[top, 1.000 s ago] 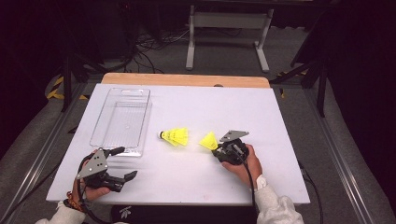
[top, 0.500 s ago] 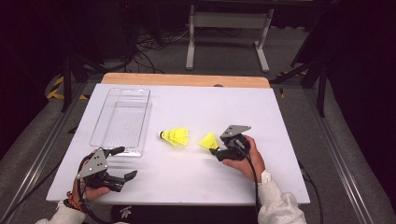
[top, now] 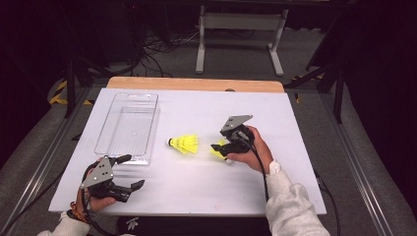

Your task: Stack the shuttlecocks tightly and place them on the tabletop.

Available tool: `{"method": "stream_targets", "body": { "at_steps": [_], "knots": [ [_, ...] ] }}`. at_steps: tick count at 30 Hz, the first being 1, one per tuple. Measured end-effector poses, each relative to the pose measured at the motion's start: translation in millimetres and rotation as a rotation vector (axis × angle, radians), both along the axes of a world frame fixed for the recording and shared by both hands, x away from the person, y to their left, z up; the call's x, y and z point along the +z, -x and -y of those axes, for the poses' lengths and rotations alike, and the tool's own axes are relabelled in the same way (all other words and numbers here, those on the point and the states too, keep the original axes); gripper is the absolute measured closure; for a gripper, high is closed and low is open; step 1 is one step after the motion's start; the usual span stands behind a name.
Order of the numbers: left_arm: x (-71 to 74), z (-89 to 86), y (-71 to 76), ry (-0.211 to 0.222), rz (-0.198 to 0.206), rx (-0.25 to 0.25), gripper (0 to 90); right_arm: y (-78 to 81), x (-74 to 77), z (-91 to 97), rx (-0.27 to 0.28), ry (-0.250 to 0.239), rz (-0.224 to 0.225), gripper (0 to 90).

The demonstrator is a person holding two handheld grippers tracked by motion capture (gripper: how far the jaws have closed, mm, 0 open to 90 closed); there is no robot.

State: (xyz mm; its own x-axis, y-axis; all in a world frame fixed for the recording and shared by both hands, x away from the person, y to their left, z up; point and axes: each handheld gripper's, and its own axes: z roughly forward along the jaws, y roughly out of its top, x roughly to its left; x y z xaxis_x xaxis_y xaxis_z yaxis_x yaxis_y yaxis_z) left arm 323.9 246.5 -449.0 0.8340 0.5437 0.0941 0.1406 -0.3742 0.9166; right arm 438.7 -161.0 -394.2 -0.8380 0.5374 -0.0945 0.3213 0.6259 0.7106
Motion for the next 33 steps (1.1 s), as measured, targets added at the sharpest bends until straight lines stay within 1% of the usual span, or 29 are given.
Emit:
{"method": "stream_targets", "body": {
  "at_steps": [2, 4, 5, 6, 7, 8, 9, 10, 12, 14, 15, 20, 21, 22, 24, 25, 27, 29, 30, 33],
  "knots": [
    [-0.1, -0.2, 0.1, 0.002, 0.002, 0.0, 7.9, -5.8, 1.0, -3.6, 0.019, -0.004, -0.016, 37.1],
    [-0.3, -0.7, -0.2, 0.005, -0.001, 0.0, 7.9, -11.0, -0.1, -7.1, 0.026, 0.005, -0.021, 35.6],
    [-0.4, -0.9, -0.2, 0.005, -0.002, 0.0, 7.9, -14.6, -2.5, -9.3, 0.044, 0.003, -0.049, 34.6],
    [-0.5, -1.0, -0.2, 0.003, -0.002, -0.001, 7.9, -16.3, -3.9, -10.2, 0.048, 0.008, -0.062, 34.0],
    [-0.5, -1.0, -0.2, 0.003, -0.002, -0.001, 7.9, -16.3, -3.9, -10.2, 0.048, 0.008, -0.062, 34.0],
    [-0.5, -0.9, 0.0, 0.005, 0.0, -0.003, 7.9, -19.0, -6.3, -10.9, 0.054, 0.021, -0.073, 34.4],
    [-0.5, -0.9, 0.0, 0.006, 0.0, -0.003, 7.9, -21.8, -10.0, -11.2, 0.067, 0.032, -0.092, 36.1],
    [-0.6, -1.0, 0.0, 0.006, 0.0, -0.004, 7.9, -21.8, -10.0, -11.2, 0.067, 0.032, -0.092, 36.1],
    [-0.5, -1.2, -0.1, 0.005, -0.001, -0.004, 7.9, -22.3, -11.6, -11.0, 0.068, 0.064, -0.096, 39.8],
    [-0.5, -0.7, -0.1, 0.007, 0.0, -0.003, 7.9, -21.1, -11.2, -9.8, 0.073, 0.078, -0.1, 42.6],
    [-0.5, -0.6, 0.0, 0.006, 0.0, -0.004, 7.9, -20.3, -11.0, -9.2, 0.072, 0.087, -0.099, 45.5],
    [-0.7, 0.3, -0.4, 0.005, 0.0, -0.002, 7.9, -17.2, -9.6, -6.0, 0.087, 0.13, -0.092, 50.4],
    [-0.8, 0.5, -0.4, 0.005, 0.0, -0.001, 7.9, -17.2, -9.6, -6.0, 0.087, 0.13, -0.092, 50.4],
    [-0.7, 0.5, -0.4, 0.006, 0.001, 0.0, 7.9, -16.7, -9.5, -4.5, 0.092, 0.134, -0.095, 55.6],
    [-0.7, 0.2, -0.5, 0.007, 0.001, 0.003, 7.9, -16.2, -9.6, -4.1, 0.093, 0.139, -0.096, 57.0],
    [-0.8, 0.2, -0.6, 0.007, 0.0, 0.005, 7.9, -15.9, -9.8, -3.1, 0.093, 0.138, -0.097, 59.1],
    [-1.0, 0.4, -0.8, 0.006, -0.002, 0.003, 7.9, -16.0, -9.5, -1.2, 0.089, 0.153, -0.102, 63.8],
    [-1.2, 0.7, -0.9, 0.005, -0.003, 0.0, 7.9, -15.5, -9.1, 0.5, 0.086, 0.153, -0.099, 68.7],
    [-1.1, 0.7, -1.1, 0.002, -0.003, -0.002, 7.9, -15.2, -8.6, 1.5, 0.094, 0.149, -0.101, 69.9],
    [-1.4, 0.9, -1.3, 0.001, -0.006, -0.003, 7.9, -13.9, -7.9, 2.7, 0.113, 0.141, -0.108, 78.0]
  ]
}}
